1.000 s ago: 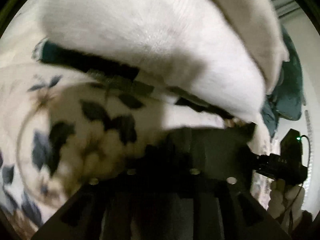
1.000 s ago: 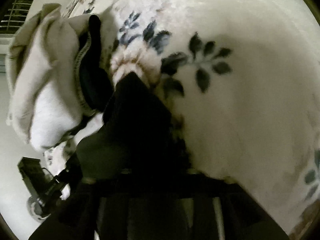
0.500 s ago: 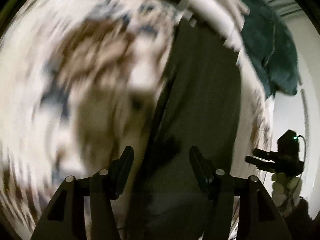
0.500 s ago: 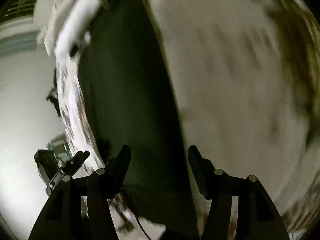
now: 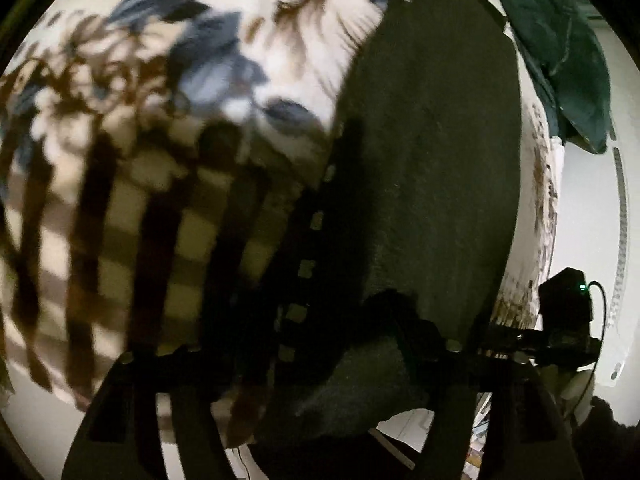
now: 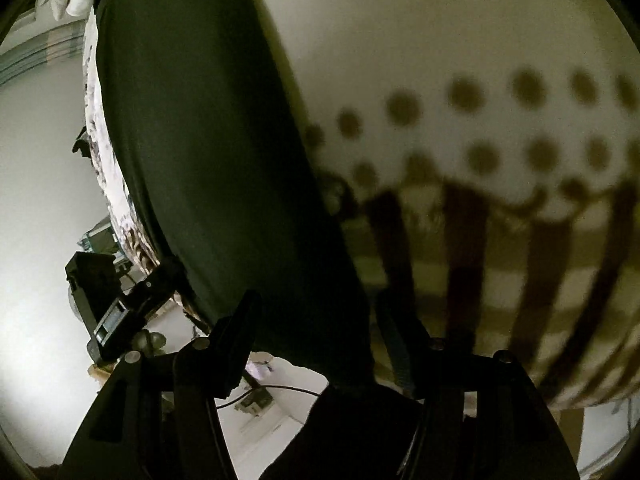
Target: Fold small clothes
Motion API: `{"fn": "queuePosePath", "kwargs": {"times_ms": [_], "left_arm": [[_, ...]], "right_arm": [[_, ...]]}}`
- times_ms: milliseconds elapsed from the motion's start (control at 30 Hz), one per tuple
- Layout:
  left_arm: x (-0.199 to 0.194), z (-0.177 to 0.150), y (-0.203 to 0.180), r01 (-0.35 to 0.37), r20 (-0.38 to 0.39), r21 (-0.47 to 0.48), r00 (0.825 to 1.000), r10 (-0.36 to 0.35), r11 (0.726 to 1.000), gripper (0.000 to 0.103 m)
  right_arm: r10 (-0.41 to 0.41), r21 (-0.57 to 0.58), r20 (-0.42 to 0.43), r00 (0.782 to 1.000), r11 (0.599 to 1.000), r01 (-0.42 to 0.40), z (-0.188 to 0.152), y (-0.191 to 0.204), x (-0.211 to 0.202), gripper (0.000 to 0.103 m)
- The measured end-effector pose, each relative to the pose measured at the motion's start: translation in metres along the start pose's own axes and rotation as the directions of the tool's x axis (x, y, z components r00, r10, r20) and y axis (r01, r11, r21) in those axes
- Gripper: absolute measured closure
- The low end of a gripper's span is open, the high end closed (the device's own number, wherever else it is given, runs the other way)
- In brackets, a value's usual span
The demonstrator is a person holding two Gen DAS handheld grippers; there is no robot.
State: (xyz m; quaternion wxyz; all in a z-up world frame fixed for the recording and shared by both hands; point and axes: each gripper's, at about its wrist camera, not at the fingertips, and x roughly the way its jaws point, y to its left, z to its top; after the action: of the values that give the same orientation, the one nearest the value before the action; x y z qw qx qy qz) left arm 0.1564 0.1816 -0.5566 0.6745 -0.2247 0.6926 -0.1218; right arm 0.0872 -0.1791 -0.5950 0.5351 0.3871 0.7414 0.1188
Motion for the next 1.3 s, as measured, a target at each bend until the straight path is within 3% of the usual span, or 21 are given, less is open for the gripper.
{"fn": "queuePosePath", "kwargs": {"times_ms": [100, 233, 333, 367, 400, 433, 500, 533, 600, 633, 667, 867, 1067, 1200, 1300], "left_arm": [[0.008, -0.004, -0.011, 0.015, -0.002, 0.036, 1.000, -0.015, 0.999, 0.016], [0.015, -0.005, -0.024, 0.003, 0.001, 0.090, 1.000, -0.003, 0.996, 0.015], [0.013, -0.013, -0.021, 0.047, 0.015, 0.093, 0.999, -0.049, 0.995, 0.015], [0.013, -0.015, -0.021, 0.063, 0.018, 0.087, 0.998, -0.065, 0.994, 0.017], [0.017, -0.017, -0.025, 0.063, 0.019, 0.083, 0.998, -0.064, 0.995, 0.027], [0.018, -0.019, -0.024, 0.054, 0.020, 0.079, 0.998, -0.056, 0.995, 0.046], [0.019, -0.021, -0.021, 0.058, 0.021, 0.049, 0.998, -0.059, 0.997, 0.073], [0.018, -0.021, -0.018, 0.076, 0.019, 0.028, 0.997, -0.076, 0.997, 0.081], [0.014, -0.020, -0.016, 0.087, 0.023, 0.011, 0.996, -0.087, 0.996, 0.084], [0.013, -0.019, -0.019, 0.084, 0.022, 0.014, 0.996, -0.085, 0.996, 0.085], [0.012, -0.019, -0.021, 0.083, 0.020, 0.017, 0.996, -0.083, 0.996, 0.085], [-0.006, -0.019, -0.033, 0.137, 0.017, -0.001, 0.990, -0.137, 0.991, 0.086], [-0.035, -0.009, -0.043, 0.239, 0.023, -0.041, 0.971, -0.238, 0.970, 0.086], [-0.055, 0.026, -0.055, 0.318, 0.063, -0.045, 0.947, -0.315, 0.947, 0.086], [-0.062, 0.066, -0.066, 0.361, 0.100, -0.047, 0.930, -0.355, 0.932, 0.086]], "right_arm": [[0.055, 0.011, 0.005, 0.998, 0.998, -0.055, 0.001, -0.003, 0.012, 0.041], [0.125, 0.012, 0.000, 0.992, 0.992, -0.125, 0.005, -0.004, 0.016, 0.037], [0.146, -0.007, -0.020, 0.989, 0.989, -0.146, 0.006, 0.002, 0.024, 0.037], [0.159, -0.010, -0.029, 0.987, 0.987, -0.160, 0.006, 0.005, 0.028, 0.037], [0.169, -0.010, -0.037, 0.985, 0.986, -0.169, 0.005, 0.006, 0.030, 0.037], [0.179, -0.009, -0.043, 0.983, 0.984, -0.180, 0.004, 0.006, 0.033, 0.037], [0.192, -0.006, -0.046, 0.980, 0.981, -0.192, 0.007, 0.007, 0.036, 0.037], [0.191, -0.007, -0.044, 0.981, 0.981, -0.192, 0.009, 0.006, 0.035, 0.039], [0.174, -0.002, -0.026, 0.984, 0.985, -0.174, 0.008, 0.012, 0.035, 0.059], [0.146, -0.004, -0.021, 0.989, 0.989, -0.147, 0.007, 0.009, 0.033, 0.083], [0.155, -0.001, -0.011, 0.988, 0.988, -0.155, 0.005, 0.009, 0.032, 0.089], [0.194, -0.024, 0.028, 0.981, 0.981, -0.193, -0.006, 0.027, 0.013, 0.093], [0.252, -0.091, 0.072, 0.965, 0.965, -0.245, -0.003, 0.071, -0.020, 0.093], [0.275, -0.138, 0.115, 0.954, 0.956, -0.259, 0.017, 0.103, -0.040, 0.093], [0.299, -0.161, 0.156, 0.941, 0.948, -0.274, 0.051, 0.125, -0.058, 0.093]]}}
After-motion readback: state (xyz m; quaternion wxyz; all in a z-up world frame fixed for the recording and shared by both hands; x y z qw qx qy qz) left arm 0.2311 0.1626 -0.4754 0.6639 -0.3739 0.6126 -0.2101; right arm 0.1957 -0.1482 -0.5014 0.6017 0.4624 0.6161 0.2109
